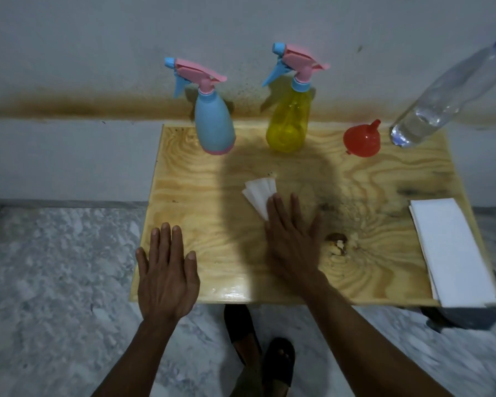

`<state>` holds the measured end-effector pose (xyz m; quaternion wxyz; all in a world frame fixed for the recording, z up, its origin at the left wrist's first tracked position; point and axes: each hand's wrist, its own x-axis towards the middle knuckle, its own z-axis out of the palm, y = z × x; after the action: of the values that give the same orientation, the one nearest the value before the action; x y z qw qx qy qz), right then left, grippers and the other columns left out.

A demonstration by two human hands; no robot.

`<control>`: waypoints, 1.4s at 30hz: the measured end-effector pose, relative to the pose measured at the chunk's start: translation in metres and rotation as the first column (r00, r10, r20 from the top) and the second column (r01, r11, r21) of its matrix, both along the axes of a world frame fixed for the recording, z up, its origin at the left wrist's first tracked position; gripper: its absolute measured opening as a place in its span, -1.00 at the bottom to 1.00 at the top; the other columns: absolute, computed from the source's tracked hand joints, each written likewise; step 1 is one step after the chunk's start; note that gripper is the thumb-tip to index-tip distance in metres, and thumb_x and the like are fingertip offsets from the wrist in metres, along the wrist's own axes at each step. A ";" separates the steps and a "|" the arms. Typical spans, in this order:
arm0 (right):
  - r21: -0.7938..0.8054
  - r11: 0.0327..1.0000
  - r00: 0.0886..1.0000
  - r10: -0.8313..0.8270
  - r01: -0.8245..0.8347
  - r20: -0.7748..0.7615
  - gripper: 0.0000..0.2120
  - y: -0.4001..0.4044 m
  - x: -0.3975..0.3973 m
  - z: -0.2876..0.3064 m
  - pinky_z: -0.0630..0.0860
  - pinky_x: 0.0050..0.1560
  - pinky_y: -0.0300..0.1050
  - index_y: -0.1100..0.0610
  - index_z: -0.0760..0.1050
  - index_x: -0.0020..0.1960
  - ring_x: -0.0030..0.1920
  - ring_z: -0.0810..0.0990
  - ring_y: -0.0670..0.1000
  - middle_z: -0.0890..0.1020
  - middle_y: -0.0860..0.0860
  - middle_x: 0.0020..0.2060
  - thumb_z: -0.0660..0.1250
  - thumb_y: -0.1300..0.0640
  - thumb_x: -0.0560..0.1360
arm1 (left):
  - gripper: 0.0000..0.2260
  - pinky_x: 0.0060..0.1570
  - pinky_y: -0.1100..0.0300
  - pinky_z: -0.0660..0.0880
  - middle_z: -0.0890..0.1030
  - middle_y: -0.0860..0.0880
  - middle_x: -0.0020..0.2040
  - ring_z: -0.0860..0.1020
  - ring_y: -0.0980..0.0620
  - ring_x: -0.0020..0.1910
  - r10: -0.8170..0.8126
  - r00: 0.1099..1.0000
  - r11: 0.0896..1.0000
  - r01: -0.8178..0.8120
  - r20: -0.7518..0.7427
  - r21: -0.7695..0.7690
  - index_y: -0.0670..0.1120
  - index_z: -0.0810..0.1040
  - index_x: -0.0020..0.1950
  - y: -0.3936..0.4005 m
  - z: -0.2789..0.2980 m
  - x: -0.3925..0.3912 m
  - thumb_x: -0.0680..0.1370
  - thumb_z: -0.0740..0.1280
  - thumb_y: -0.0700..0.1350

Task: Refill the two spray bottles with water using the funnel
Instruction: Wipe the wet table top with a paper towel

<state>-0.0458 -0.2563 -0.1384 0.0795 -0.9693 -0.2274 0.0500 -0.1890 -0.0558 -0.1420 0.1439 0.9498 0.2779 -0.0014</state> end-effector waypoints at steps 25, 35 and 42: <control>0.113 0.993 0.998 -0.029 0.035 -0.047 -0.45 0.079 -0.083 -0.005 -0.36 0.39 0.45 0.09 0.01 0.62 0.60 -0.14 0.15 0.04 -0.03 0.61 -0.08 0.07 0.63 | -0.51 0.58 -0.17 -0.05 0.15 -0.14 0.62 0.04 -0.06 0.62 -0.063 0.987 0.996 0.070 0.147 -0.049 -0.21 0.19 0.59 0.011 -0.004 -0.010 0.70 -0.06 -0.03; 0.024 0.980 0.978 0.197 -0.199 0.070 -0.33 0.050 -0.121 -0.008 -0.12 0.42 0.52 0.06 0.16 0.59 0.60 0.01 0.19 0.15 -0.06 0.59 0.31 0.13 0.53 | -0.50 0.57 -0.14 -0.10 0.13 -0.17 0.63 0.01 -0.09 0.63 -0.086 0.988 0.991 0.098 0.129 -0.089 -0.22 0.17 0.59 0.014 -0.002 -0.012 0.68 -0.08 -0.05; 0.134 0.989 0.973 -0.094 0.067 0.212 -0.54 0.007 -0.131 0.000 0.31 0.16 0.20 -0.04 0.48 0.40 0.22 0.46 0.21 0.58 0.03 0.21 0.33 0.12 0.50 | -0.46 0.57 -0.18 -0.11 0.07 -0.17 0.64 -0.04 -0.13 0.63 -0.122 0.990 0.984 0.130 0.069 -0.125 -0.21 0.14 0.61 0.009 0.008 -0.022 0.66 -0.11 0.00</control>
<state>-0.1773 -0.2497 -0.1385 0.1172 -0.9704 -0.1980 -0.0740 -0.2107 -0.0472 -0.1343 0.2132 0.9537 0.2122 0.0006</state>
